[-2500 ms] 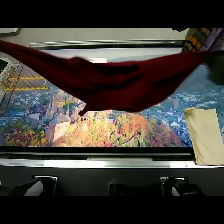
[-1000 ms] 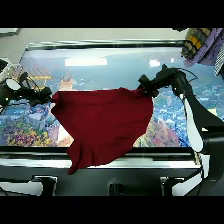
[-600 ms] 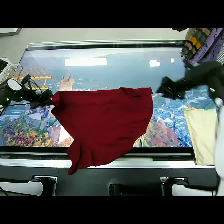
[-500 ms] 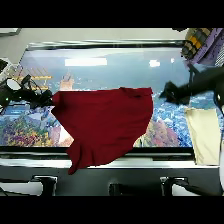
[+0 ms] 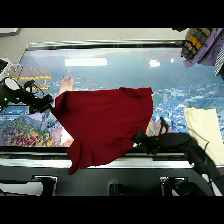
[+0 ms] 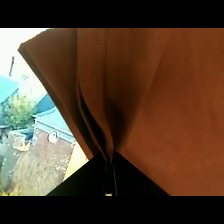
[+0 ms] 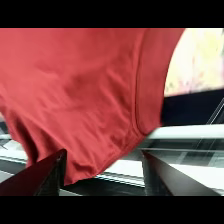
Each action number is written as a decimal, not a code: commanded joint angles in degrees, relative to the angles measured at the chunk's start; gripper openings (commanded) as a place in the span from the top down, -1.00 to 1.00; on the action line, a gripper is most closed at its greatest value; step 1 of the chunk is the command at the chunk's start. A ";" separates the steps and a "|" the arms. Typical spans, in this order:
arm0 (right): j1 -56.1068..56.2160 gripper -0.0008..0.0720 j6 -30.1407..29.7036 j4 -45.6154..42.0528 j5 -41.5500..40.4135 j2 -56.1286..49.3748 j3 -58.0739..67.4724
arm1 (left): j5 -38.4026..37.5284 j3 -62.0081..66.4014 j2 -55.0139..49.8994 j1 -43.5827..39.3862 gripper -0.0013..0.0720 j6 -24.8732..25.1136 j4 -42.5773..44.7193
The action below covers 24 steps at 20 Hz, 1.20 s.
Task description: Fold the clothes and pants, and hang the long-sleeved shirts on hangers.
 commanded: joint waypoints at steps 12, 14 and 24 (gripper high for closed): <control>16.57 -0.42 14.99 -3.08 23.78 -9.44 -3.63 | -1.42 -0.02 0.04 -0.04 0.93 1.57 0.02; 16.57 0.14 15.10 -3.08 24.61 -9.42 -3.45 | -1.42 -0.02 0.04 -0.02 0.93 1.73 0.02; 13.05 0.89 16.41 -25.35 16.46 3.21 17.79 | 2.27 9.90 12.33 5.33 0.93 4.50 0.02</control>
